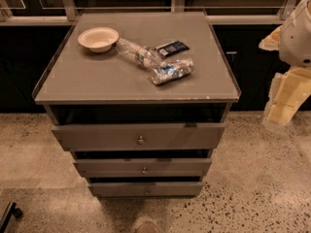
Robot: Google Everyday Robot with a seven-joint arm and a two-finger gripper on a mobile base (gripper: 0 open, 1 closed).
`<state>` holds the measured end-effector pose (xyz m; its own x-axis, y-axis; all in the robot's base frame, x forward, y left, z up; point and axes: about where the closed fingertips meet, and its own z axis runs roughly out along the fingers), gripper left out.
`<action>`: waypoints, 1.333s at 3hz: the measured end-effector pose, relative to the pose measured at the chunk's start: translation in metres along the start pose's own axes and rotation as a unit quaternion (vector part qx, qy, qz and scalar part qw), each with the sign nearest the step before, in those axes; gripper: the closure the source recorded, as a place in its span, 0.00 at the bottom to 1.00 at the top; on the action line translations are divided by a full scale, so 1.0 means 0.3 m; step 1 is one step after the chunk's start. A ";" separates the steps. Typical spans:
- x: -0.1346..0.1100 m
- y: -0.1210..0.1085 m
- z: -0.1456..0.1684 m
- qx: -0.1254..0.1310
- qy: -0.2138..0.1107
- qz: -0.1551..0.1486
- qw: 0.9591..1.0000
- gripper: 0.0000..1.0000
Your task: Open middle drawer
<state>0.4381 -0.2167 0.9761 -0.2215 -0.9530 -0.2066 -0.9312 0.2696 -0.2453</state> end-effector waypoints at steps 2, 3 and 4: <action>0.016 0.006 0.024 0.008 -0.005 0.007 1.000 0.00; 0.098 0.062 0.215 -0.020 -0.037 0.042 0.998 0.00; 0.209 0.194 0.504 -0.062 -0.078 0.111 0.989 0.00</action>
Offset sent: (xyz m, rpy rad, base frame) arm -0.0013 -0.0095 -0.0267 0.0244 -0.0206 -0.0377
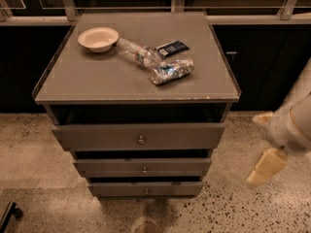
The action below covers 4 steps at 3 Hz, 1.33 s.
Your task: Open middle drawer
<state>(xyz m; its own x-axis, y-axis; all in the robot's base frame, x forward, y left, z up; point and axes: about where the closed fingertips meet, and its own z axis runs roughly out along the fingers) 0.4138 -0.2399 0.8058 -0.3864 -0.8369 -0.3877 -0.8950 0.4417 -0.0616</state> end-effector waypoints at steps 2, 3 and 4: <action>0.096 -0.055 0.370 -0.010 -0.050 0.056 0.997 0.00; 0.143 0.000 0.446 -0.016 -0.078 0.101 0.992 0.00; 0.211 0.041 0.603 -0.010 -0.126 0.151 0.980 0.00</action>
Offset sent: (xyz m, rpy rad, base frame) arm 0.0053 0.0059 -0.0876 0.0936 0.0542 -0.0499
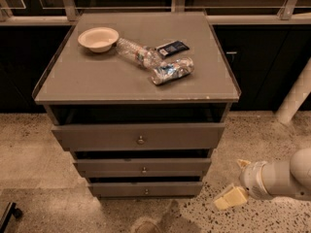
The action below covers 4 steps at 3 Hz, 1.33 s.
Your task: Open middle drawer
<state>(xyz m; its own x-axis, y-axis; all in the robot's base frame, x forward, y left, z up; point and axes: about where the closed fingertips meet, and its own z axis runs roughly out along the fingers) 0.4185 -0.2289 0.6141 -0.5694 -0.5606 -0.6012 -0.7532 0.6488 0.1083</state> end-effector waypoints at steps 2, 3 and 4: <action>0.079 -0.023 0.188 -0.022 -0.044 0.039 0.998 0.41; 0.079 -0.023 0.189 -0.022 -0.044 0.039 0.998 0.64; 0.079 -0.023 0.189 -0.022 -0.044 0.039 0.998 0.88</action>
Offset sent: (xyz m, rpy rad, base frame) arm 0.0114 0.0068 -0.0401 0.0848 -0.0114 -0.0409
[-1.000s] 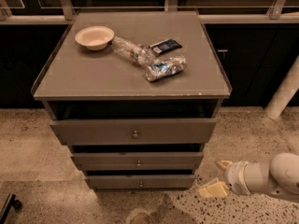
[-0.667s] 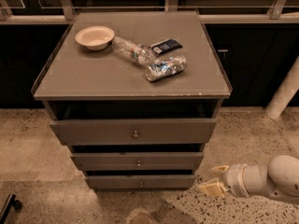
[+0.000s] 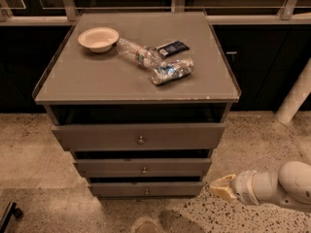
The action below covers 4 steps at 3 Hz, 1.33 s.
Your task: Open middle drawer
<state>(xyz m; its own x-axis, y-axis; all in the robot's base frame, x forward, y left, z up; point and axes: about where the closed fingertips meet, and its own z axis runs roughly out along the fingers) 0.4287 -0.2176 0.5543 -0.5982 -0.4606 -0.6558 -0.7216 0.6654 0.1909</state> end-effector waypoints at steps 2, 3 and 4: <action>-0.017 -0.059 0.124 0.068 -0.094 -0.008 0.993 1.00; -0.041 -0.152 0.198 0.122 -0.166 -0.007 0.979 1.00; -0.047 -0.254 0.258 0.156 -0.200 0.009 0.967 1.00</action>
Offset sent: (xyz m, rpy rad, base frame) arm 0.0671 0.0065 -0.0582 0.1055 -0.4439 -0.2807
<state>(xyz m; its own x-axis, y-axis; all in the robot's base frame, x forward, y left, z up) 0.5191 -0.2163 0.4924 -0.3823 -0.2256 -0.8961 -0.5358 0.8442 0.0161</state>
